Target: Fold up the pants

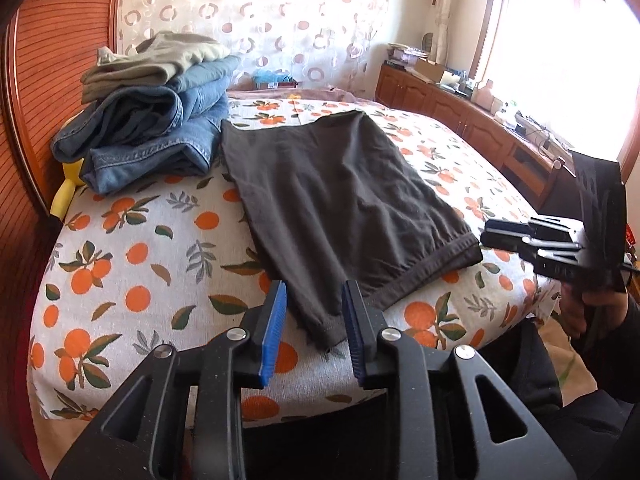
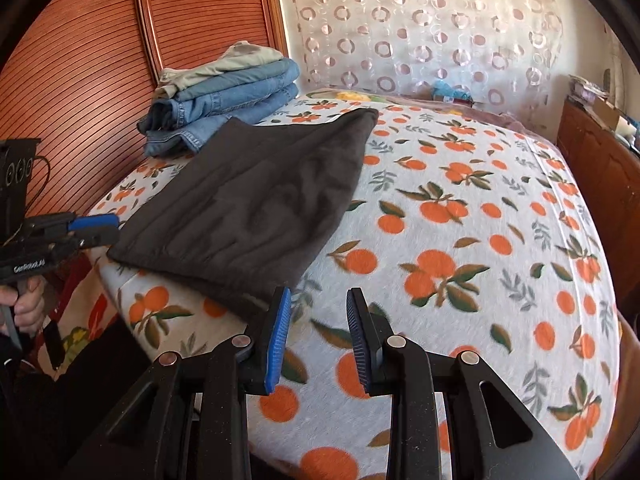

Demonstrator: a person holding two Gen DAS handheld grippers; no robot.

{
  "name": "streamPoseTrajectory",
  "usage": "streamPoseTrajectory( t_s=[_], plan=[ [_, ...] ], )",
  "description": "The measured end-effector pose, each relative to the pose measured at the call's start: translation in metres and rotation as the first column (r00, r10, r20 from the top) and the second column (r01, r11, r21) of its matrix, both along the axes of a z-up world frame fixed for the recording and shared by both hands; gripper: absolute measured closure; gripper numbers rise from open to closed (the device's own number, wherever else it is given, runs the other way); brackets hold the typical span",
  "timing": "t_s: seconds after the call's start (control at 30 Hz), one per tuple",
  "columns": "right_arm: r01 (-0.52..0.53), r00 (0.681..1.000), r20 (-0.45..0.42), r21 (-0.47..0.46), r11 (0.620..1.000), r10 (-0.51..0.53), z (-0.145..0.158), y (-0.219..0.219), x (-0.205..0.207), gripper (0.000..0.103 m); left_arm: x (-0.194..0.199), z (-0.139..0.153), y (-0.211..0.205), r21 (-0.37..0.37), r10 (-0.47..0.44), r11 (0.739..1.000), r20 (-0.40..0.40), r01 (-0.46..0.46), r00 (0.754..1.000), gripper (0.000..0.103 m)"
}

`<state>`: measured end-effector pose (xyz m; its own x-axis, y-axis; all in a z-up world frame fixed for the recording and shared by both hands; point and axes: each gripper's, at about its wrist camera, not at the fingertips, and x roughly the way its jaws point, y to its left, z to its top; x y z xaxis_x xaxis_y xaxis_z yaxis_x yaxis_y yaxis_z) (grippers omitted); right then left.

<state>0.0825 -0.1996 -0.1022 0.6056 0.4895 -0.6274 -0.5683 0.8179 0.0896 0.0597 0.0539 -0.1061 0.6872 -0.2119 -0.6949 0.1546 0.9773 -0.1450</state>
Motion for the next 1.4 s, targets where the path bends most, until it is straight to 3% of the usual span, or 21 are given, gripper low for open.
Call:
streamPoseTrajectory(
  t_s=[0.4, 0.73, 0.93, 1.07, 1.13, 1.23, 1.4],
  plan=[
    [-0.075, 0.997, 0.003, -0.032, 0.997, 0.076, -0.005, 0.025, -0.008, 0.073, 0.014, -0.020, 0.001, 0.020, 0.011, 1.000, -0.058, -0.010, 0.998, 0.073],
    [-0.010, 1.000, 0.020, -0.045, 0.999, 0.011, -0.005, 0.036, -0.002, 0.073, 0.009, -0.023, 0.002, 0.027, 0.002, 1.000, -0.044, -0.001, 0.999, 0.073],
    [0.016, 0.999, 0.032, 0.007, 1.000, -0.016, 0.000, 0.034, -0.001, 0.073, 0.008, -0.023, 0.002, 0.026, 0.004, 1.000, -0.036, -0.004, 0.999, 0.073],
    [0.002, 1.000, 0.025, 0.016, 1.000, -0.003, -0.002, 0.033, -0.002, 0.091, 0.007, -0.024, 0.002, 0.024, 0.002, 1.000, -0.030, -0.001, 1.000, 0.073],
    [0.001, 0.999, 0.032, 0.004, 1.000, -0.002, -0.004, 0.034, -0.005, 0.094, 0.006, -0.024, 0.003, 0.023, 0.002, 1.000, -0.028, -0.002, 1.000, 0.073],
    [0.016, 1.000, 0.020, -0.020, 1.000, -0.015, -0.010, 0.036, -0.005, 0.095, 0.007, -0.024, 0.003, 0.022, 0.002, 1.000, -0.029, -0.002, 1.000, 0.073],
    [0.025, 1.000, 0.018, 0.027, 0.999, -0.025, -0.005, 0.030, -0.010, 0.096, 0.006, -0.024, 0.003, 0.023, 0.001, 1.000, -0.028, -0.001, 1.000, 0.073]
  ],
)
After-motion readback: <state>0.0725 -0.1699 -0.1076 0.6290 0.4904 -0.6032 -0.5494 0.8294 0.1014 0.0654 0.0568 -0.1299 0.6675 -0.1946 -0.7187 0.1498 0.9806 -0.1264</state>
